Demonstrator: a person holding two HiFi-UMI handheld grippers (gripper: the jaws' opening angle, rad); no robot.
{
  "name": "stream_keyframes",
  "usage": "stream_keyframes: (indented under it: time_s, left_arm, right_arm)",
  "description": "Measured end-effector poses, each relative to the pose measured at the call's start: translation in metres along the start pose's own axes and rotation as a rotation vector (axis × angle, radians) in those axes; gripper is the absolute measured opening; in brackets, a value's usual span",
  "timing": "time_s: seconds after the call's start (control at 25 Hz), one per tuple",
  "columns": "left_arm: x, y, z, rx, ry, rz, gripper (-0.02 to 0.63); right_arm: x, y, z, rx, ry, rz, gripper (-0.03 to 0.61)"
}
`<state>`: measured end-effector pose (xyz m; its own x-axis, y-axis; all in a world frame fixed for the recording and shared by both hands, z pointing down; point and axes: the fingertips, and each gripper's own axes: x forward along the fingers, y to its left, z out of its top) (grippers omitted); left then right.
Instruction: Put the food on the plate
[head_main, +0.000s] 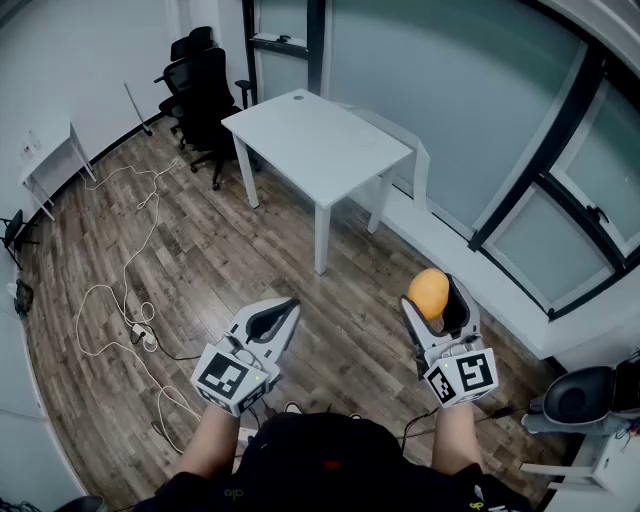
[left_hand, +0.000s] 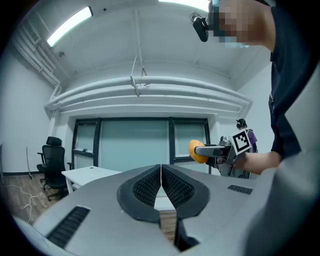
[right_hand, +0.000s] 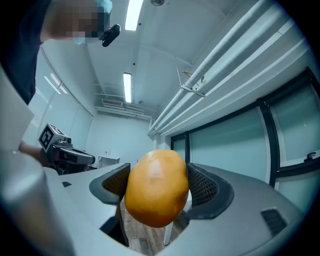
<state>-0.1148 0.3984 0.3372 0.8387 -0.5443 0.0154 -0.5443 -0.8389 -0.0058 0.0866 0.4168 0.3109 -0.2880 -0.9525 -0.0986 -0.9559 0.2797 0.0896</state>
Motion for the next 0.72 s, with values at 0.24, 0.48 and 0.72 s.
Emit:
stream_keyframes:
  time_s: [0.24,0.48,0.72]
  left_arm:
    - [-0.001,0.008,-0.003,-0.014,-0.002,-0.004,0.023]
    - [0.000,0.013,-0.007,-0.026,-0.005,-0.008,0.023]
    - [-0.004,0.030,-0.013,-0.039,-0.024,-0.022,0.023]
  right_arm:
    - [0.008,0.005,-0.002,-0.001,0.000,-0.002,0.365]
    - [0.010,0.003,0.000,-0.007,-0.012,-0.023,0.365]
    - [0.022,0.014,-0.001,-0.045,0.002,-0.032,0.365]
